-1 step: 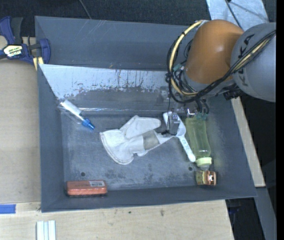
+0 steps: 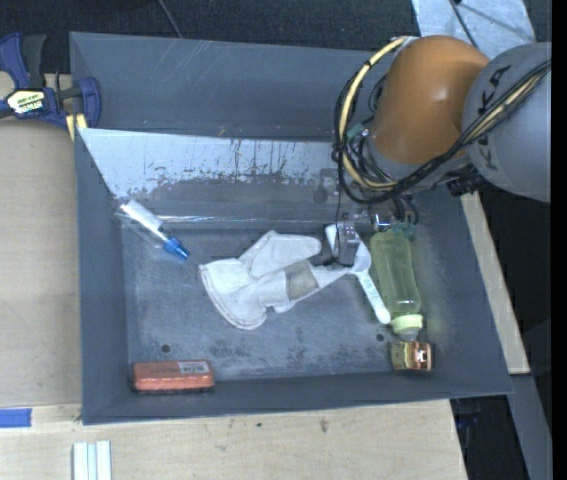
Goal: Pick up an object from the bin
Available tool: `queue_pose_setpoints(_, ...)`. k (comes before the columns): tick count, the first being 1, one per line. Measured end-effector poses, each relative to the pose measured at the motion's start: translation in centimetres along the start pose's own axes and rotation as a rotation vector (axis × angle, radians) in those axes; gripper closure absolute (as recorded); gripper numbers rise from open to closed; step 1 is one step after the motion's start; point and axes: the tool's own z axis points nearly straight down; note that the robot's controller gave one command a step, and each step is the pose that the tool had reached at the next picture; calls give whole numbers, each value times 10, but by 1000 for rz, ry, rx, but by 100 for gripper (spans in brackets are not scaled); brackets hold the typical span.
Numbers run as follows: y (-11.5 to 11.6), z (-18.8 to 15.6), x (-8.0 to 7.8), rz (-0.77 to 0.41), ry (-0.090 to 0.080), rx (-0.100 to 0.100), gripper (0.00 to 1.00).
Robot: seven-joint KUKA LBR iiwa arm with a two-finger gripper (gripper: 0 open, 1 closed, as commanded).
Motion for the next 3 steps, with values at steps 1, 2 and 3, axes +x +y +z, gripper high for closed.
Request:
queue_pose_setpoints(1,6,42,-8,-84,-5,0,0)
queue_pose_setpoints(2,16,86,-5,-69,-1,-1,100)
queue_pose_setpoints(3,16,86,-5,-69,-1,-1,100)
